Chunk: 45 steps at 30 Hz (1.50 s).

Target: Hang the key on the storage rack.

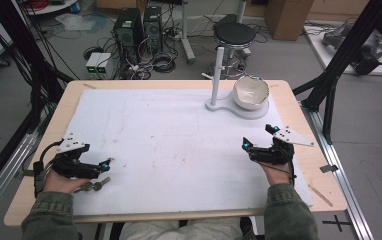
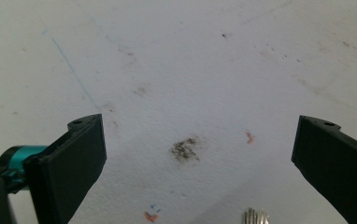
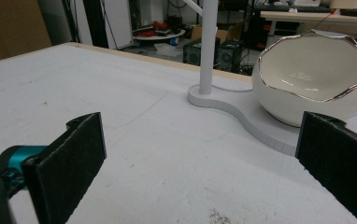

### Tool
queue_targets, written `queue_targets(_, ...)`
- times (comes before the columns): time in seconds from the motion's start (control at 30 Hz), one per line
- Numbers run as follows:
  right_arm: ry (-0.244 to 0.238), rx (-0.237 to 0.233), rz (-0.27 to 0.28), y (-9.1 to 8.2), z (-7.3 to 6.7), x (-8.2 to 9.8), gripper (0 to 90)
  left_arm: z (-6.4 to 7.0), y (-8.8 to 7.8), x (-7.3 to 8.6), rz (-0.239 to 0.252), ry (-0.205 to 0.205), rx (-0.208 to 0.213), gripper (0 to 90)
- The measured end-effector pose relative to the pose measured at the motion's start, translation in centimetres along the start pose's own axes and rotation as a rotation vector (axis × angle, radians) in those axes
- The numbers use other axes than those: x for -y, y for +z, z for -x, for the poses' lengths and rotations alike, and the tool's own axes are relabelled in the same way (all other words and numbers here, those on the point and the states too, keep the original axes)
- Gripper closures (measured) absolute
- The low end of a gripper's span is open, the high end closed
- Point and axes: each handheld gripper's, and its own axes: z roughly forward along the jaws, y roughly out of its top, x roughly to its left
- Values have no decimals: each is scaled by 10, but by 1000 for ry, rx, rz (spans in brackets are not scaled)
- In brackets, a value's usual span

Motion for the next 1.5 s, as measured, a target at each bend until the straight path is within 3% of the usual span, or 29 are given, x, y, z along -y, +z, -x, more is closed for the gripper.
queue_targets(0.1, 4, -2, -1, 0, 0, 0, 7, 1, 4, 1, -53, 19, 16, 36)
queue_targets(0.37, -2, -4, -3, 1, 0, 0, 7, 3, 6, 2, -103, 44, 16, 36)
queue_targets(0.57, -7, -2, 1, 1, 0, 0, 7, 3, 4, 1, -166, 87, 49, 97)
queue_targets(0.73, -4, -3, -1, 1, 0, 0, 7, 4, 8, 2, -221, 91, 66, 97)
queue_targets(0.83, 0, -4, -1, 1, 0, 0, 7, 6, 10, 3, -253, 110, 56, 97)
queue_targets(1.13, -7, -14, -6, 2, 0, 1, 7, 7, 12, 3, -343, 113, 85, 97)
queue_targets(1.33, -7, -14, -4, 1, 0, 0, 7, 9, 17, 5, -428, 120, 84, 97)
queue_targets(1.5, -10, -13, -2, 1, 1, 0, 7, 10, 20, 6, -456, 122, 90, 98)
